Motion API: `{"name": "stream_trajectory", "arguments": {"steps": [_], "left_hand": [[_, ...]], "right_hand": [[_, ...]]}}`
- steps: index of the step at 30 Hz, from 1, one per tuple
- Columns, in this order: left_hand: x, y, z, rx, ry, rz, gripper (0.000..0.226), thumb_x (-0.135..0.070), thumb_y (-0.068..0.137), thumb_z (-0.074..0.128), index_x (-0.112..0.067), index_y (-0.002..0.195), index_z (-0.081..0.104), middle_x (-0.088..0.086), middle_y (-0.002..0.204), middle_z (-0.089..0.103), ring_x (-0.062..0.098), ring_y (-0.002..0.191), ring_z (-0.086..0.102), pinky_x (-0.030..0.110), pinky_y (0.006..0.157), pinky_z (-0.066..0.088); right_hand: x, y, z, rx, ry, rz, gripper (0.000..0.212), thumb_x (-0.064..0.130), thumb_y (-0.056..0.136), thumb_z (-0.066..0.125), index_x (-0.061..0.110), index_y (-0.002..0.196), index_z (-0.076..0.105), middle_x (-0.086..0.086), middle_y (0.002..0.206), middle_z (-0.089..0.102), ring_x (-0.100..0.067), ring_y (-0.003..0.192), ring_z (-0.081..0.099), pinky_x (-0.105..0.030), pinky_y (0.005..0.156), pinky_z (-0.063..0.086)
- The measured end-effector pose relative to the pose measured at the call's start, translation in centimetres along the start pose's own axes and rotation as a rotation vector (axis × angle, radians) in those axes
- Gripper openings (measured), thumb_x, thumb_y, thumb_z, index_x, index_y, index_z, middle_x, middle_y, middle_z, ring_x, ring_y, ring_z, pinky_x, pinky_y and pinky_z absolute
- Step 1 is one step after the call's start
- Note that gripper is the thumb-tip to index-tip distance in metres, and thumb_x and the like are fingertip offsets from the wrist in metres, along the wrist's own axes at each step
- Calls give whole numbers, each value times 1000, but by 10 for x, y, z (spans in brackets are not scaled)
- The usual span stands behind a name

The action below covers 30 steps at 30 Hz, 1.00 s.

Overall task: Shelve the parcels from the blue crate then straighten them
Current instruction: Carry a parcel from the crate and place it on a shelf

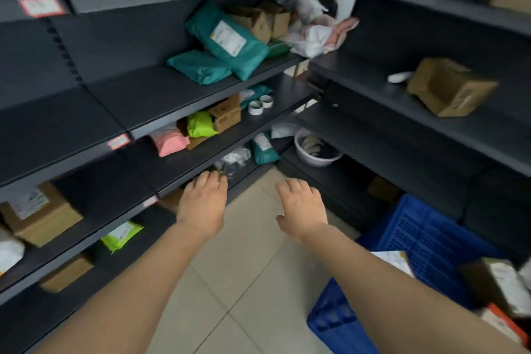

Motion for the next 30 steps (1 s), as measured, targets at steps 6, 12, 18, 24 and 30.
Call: {"name": "stream_trajectory", "arguments": {"steps": [6, 12, 18, 24, 30], "left_hand": [[-150, 6, -73, -103, 1, 159, 73, -23, 87, 62, -13, 149, 24, 6, 151, 32, 24, 141, 25, 37, 110, 31], [-296, -4, -122, -143, -47, 295, 72, -22, 86, 60, -14, 148, 25, 3, 151, 31, 23, 141, 23, 35, 107, 32], [-445, -19, -146, -180, -97, 488, 72, -27, 87, 63, -14, 147, 26, 3, 148, 35, 22, 138, 27, 36, 106, 34], [-581, -28, -153, -126, -133, 682, 74, -26, 92, 60, -12, 151, 17, 3, 154, 27, 23, 143, 19, 36, 109, 30], [-701, -52, -138, -48, -187, 872, 72, -22, 91, 60, -13, 150, 20, 3, 153, 29, 23, 142, 21, 37, 109, 31]], "right_hand": [[-132, -87, -49, -81, -19, 161, 69, 25, 87, 62, 21, 147, 29, -7, 150, 30, -27, 140, 25, -39, 111, 25], [-264, -186, -76, -121, -23, 337, 65, 36, 91, 60, 20, 147, 29, -6, 149, 31, -26, 139, 26, -40, 111, 26], [-380, -283, -78, -115, -12, 547, 66, 38, 92, 58, 19, 148, 28, -6, 149, 32, -27, 139, 28, -41, 110, 30], [-470, -365, -62, -107, 19, 776, 65, 37, 89, 61, 23, 145, 33, -4, 147, 37, -25, 137, 31, -40, 109, 30], [-537, -448, -25, -2, 88, 1040, 61, 31, 87, 62, 26, 142, 37, -2, 146, 39, -26, 135, 34, -42, 110, 32]]}}
Point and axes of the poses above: each hand's wrist, its own y-axis towards the middle knuckle, its own z-axis out of the palm, x = y × z, the point moved 7 cm from there along y, towards the middle knuckle
